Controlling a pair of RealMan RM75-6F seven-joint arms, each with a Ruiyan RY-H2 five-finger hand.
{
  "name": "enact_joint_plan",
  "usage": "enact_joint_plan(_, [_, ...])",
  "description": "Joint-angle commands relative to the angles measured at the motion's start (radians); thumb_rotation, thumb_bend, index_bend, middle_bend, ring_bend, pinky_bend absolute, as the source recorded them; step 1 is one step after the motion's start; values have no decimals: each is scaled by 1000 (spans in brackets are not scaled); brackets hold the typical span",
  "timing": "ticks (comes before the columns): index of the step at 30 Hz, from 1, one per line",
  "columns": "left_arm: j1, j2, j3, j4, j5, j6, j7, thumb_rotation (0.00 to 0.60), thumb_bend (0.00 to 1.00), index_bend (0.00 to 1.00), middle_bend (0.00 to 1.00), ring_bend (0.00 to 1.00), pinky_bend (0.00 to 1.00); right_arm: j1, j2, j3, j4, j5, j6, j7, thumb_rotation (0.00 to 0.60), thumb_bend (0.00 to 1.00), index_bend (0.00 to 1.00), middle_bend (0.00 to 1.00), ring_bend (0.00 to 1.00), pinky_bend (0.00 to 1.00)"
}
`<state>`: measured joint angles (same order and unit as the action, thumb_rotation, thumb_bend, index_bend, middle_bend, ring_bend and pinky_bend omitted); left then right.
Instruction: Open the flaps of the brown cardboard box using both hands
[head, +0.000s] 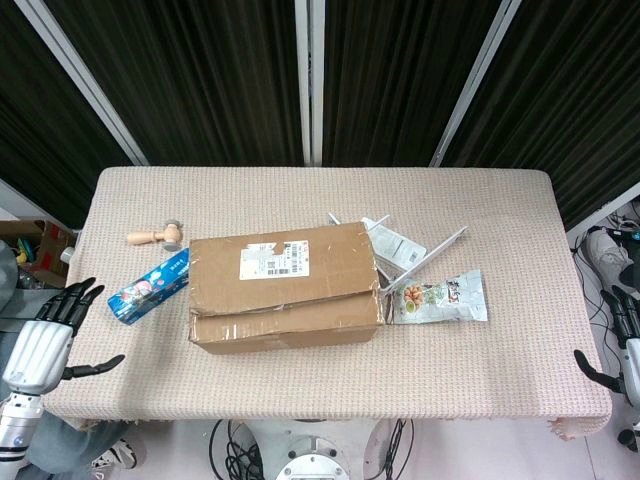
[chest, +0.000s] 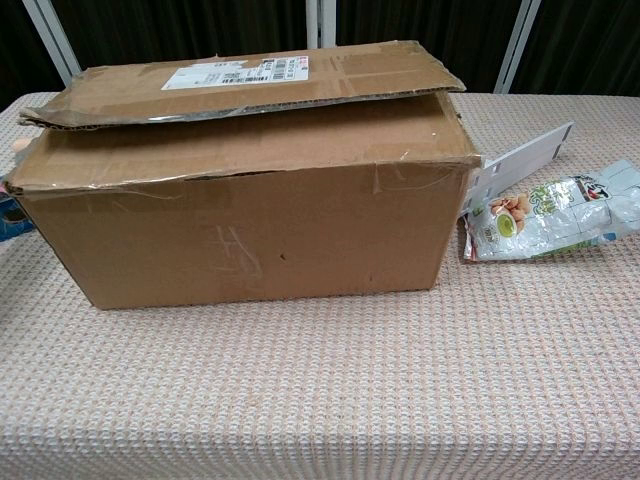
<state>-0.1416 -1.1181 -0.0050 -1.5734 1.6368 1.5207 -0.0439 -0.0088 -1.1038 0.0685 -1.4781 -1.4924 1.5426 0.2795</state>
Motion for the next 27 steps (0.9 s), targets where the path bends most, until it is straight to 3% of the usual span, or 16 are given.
enact_joint_plan(1, [-1, -1, 0, 1, -1, -3, -2, 370, 0, 88, 66, 91, 208, 1, -4, 1, 3, 1, -2, 2, 600, 176, 0, 0, 0, 0])
enact_joint_plan(19, [0, 11, 4, -7, -17, -20, -11, 384, 0, 88, 66, 91, 209, 16, 4, 15, -16, -22, 11, -1, 600, 176, 0, 0, 0, 0])
enact_joint_plan(27, [-5, 15, 1, -15, -16, -24, -2, 379, 0, 88, 66, 91, 209, 91, 112, 40, -213, -151, 14, -91, 600, 176, 0, 0, 0, 0])
